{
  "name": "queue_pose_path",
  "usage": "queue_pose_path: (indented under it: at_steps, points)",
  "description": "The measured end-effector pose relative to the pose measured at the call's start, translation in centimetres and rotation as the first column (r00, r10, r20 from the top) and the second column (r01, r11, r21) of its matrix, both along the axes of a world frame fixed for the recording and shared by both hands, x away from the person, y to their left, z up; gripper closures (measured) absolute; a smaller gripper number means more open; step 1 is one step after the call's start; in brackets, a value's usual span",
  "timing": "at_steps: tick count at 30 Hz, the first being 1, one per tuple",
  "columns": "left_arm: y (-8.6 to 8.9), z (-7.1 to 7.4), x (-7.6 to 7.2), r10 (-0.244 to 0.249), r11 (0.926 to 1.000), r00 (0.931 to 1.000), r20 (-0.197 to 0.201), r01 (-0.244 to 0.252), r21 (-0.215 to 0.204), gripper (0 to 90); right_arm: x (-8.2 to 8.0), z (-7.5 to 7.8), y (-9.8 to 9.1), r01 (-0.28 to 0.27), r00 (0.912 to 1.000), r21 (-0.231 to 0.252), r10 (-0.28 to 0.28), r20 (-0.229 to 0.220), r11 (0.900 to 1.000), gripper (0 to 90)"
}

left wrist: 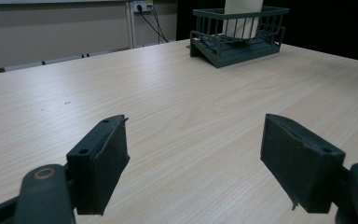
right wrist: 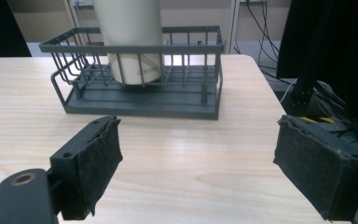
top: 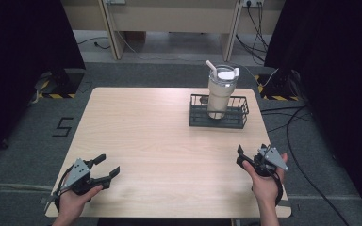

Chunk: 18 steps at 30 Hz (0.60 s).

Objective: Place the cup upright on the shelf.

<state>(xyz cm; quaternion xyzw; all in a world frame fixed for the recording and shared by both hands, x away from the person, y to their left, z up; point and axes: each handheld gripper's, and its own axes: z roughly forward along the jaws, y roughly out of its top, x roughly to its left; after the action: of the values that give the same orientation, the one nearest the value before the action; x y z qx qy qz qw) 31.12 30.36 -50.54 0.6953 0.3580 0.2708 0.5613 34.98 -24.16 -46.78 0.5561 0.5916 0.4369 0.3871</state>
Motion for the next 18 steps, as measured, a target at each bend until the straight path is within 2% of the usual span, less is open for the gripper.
queue_pose_path:
  at_steps: [12, 18]
  points:
    - [0.0, 0.0, 0.0, -0.002, 1.0000, 1.0000, 0.000, 0.002, 0.000, 22.2, -1.0, -1.1, -0.6, 0.021, 0.9998, 0.001, -0.021, -0.003, 0.9998, 14.7]
    - [0.0, 0.1, 0.0, -0.010, 0.9999, 0.9999, -0.001, 0.010, -0.004, 22.3, -1.2, -1.1, -0.5, 0.020, 0.9992, 0.005, -0.021, 0.034, 0.9998, 15.3]
